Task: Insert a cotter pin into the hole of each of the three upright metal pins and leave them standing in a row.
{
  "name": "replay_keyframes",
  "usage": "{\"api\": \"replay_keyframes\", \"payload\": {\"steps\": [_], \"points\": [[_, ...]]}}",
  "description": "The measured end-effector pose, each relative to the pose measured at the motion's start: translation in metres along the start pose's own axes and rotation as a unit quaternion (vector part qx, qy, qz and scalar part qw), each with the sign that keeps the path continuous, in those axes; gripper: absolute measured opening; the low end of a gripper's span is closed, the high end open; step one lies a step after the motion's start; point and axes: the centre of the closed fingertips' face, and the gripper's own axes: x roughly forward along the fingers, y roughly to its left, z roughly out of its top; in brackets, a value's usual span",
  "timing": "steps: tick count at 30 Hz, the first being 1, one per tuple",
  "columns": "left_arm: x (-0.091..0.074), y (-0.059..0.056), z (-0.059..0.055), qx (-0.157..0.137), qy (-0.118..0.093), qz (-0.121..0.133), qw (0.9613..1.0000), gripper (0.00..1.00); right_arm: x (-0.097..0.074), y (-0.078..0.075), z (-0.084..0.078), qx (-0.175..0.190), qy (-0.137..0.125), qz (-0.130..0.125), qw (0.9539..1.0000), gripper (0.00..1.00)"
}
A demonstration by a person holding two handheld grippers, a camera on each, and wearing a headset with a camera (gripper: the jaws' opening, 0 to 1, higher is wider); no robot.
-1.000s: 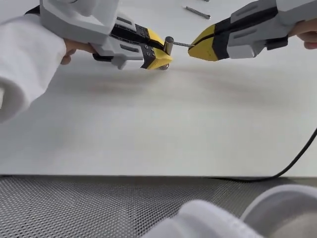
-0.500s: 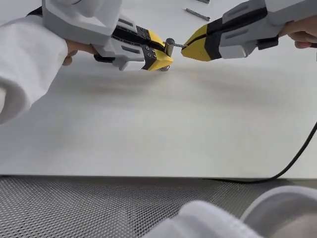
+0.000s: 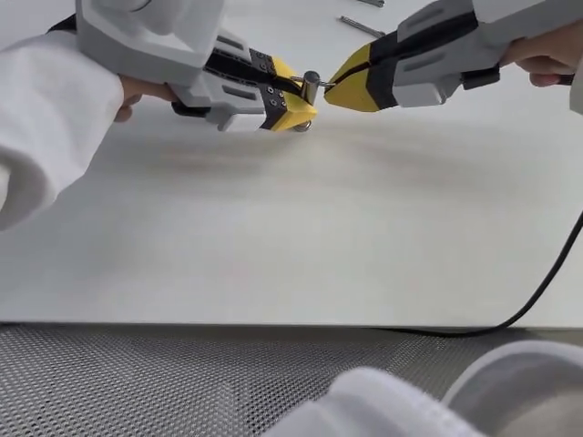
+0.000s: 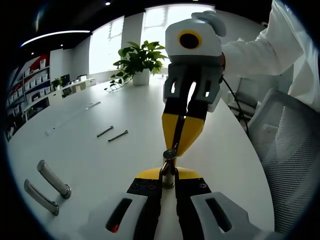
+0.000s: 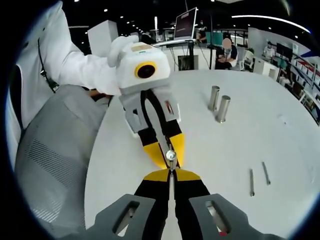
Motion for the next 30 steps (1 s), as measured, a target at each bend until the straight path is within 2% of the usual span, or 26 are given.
{"api": "replay_keyframes", "payload": {"steps": [11,16,30], "points": [[-0.001,-0.001,0.001,-0.003,-0.002,0.001,1.0000,0.07,0.003,0.000,0.003,-0.016,-0.002,0.002,0.9999,0.00],[-0.002,-0.004,0.003,-0.004,-0.004,0.002,1.0000,0.07,-0.001,-0.004,0.006,-0.004,-0.014,-0.005,0.9999,0.05],[-0.001,-0.003,0.006,-0.007,-0.006,0.006,0.9999,0.07,-0.010,-0.004,0.005,0.008,-0.020,-0.004,0.9998,0.00]]}}
